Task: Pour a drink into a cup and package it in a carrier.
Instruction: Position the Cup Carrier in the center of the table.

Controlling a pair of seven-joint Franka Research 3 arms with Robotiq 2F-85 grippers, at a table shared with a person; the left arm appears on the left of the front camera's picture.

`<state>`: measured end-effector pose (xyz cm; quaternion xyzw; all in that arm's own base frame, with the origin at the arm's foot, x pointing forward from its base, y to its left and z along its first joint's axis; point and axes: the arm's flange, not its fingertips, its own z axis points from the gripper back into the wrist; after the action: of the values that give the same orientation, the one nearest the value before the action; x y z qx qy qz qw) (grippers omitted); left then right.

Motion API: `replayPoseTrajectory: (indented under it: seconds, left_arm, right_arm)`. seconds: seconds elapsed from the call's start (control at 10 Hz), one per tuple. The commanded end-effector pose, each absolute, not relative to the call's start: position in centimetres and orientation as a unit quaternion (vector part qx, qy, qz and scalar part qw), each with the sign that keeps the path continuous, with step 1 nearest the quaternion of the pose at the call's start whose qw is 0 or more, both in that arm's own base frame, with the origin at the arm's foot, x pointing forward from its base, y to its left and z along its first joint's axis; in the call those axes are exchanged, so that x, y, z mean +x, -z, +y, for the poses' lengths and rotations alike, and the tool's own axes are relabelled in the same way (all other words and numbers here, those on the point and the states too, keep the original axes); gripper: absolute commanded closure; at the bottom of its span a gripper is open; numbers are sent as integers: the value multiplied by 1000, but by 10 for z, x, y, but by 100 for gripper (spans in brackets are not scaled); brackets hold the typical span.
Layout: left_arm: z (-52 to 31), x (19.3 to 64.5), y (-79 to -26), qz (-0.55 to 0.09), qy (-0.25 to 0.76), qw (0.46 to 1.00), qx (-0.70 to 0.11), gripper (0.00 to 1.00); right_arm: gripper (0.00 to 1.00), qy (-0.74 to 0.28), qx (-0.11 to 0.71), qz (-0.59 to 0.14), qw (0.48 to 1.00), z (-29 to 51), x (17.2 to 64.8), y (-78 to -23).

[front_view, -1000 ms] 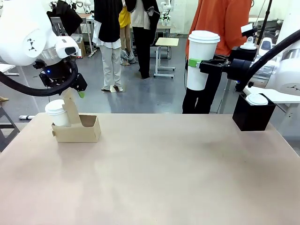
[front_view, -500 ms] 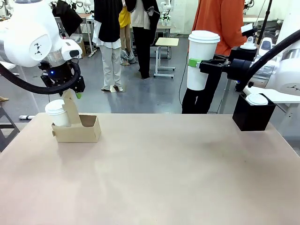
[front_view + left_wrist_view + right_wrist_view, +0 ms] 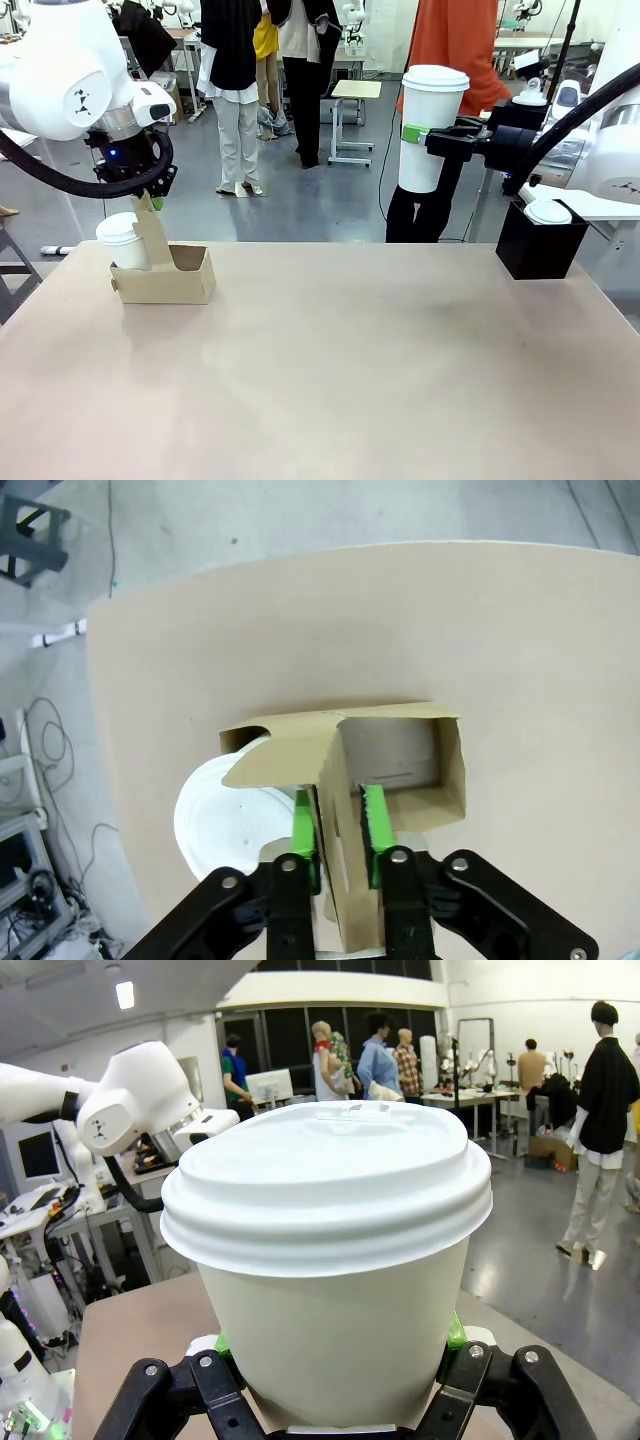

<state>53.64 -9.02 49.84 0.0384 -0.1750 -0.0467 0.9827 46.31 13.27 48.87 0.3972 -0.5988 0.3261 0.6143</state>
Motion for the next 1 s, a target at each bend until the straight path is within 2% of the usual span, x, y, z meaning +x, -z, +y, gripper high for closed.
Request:
replayPoseTrajectory:
  seconds: [0.0, 0.6, 0.7, 0.9]
  left_arm:
    - [-93, 534, -500, -171, 31, 983, 62, 100]
    - [-90, 536, -497, -172, 43, 983, 45, 100]
    - [-91, 536, -497, -173, 38, 983, 49, 97]
    - [-93, 525, -512, -182, -19, 982, 53, 98]
  right_arm:
    - [20, -325, 401, -601, 610, 134, 461, -493]
    - [20, -325, 401, -601, 610, 134, 461, -493]
    - [20, -325, 401, -601, 610, 134, 461, -493]
    - [20, -325, 401, -601, 610, 134, 461, -493]
